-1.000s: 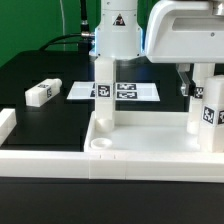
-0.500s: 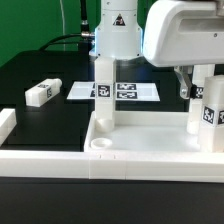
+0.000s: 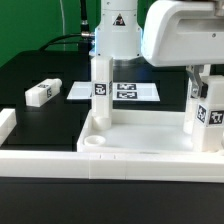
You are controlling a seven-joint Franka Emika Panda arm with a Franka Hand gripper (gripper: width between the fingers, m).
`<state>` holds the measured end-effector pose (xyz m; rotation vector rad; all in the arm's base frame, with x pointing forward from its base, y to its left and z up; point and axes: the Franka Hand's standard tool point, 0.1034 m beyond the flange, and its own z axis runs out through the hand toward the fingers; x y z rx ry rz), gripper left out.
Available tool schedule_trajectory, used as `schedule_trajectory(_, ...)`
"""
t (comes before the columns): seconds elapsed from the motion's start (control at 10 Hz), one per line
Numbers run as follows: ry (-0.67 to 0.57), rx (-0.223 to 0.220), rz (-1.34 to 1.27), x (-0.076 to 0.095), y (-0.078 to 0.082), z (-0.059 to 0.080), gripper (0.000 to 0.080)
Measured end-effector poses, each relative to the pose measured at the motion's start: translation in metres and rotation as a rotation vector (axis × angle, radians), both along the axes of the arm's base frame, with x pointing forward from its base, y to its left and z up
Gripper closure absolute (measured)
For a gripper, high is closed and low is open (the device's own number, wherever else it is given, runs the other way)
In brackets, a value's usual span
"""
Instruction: Assemble desk
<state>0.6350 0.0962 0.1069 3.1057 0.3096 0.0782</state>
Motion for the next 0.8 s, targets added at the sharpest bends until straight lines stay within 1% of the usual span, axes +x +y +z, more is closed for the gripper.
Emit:
schedule_trajectory(0.2,-0.001,0.006,-0.108,0.0,0.0,0.0,0.0511)
schedule_trajectory(0.4,-0.001,0.041,-0.319,0.0009,-0.0036,0.0004,0.0511)
schedule_trajectory(0.6,0.006,0.074,-0.544,0.0005,-0.0037,-0.0002,0.0509)
schedule_trajectory(0.8,0.008,0.087,-0.718,0.0006,-0.0033,-0.0004,0.0509)
